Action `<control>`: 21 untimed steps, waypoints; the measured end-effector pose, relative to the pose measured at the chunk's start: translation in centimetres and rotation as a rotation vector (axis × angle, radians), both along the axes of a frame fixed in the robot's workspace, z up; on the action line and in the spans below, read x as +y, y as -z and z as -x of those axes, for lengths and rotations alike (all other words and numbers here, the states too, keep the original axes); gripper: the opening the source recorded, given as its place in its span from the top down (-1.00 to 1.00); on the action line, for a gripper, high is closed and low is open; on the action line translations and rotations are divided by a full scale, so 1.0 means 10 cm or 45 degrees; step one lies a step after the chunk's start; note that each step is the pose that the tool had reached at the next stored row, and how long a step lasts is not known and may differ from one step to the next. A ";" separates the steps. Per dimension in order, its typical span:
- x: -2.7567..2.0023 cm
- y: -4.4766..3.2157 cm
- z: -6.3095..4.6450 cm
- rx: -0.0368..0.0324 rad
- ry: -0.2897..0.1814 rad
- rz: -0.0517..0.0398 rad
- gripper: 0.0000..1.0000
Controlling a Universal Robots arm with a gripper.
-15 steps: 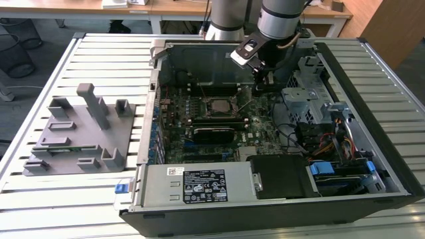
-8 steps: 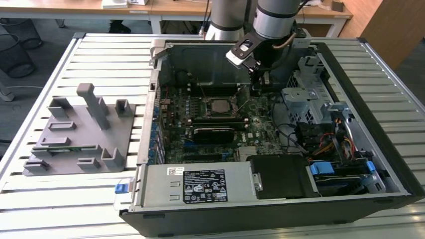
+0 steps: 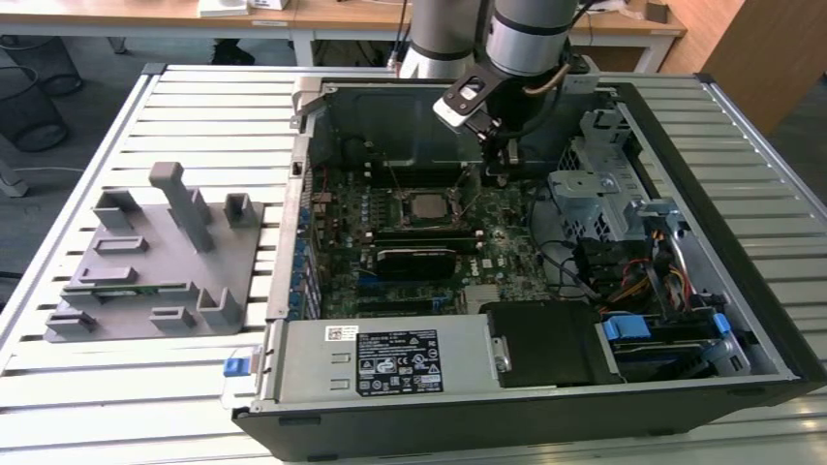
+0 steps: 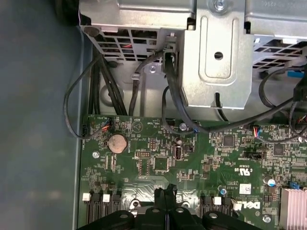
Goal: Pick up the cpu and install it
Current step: 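Close the cpu cover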
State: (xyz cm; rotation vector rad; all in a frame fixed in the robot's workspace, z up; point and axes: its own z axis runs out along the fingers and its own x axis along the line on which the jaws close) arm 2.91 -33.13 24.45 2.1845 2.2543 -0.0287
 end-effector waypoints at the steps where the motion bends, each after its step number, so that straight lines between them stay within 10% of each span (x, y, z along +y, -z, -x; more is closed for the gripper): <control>1: 0.000 0.000 0.01 0.0001 0.000 0.000 0.79; 21: 0.023 0.010 0.27 0.0000 0.000 0.000 0.79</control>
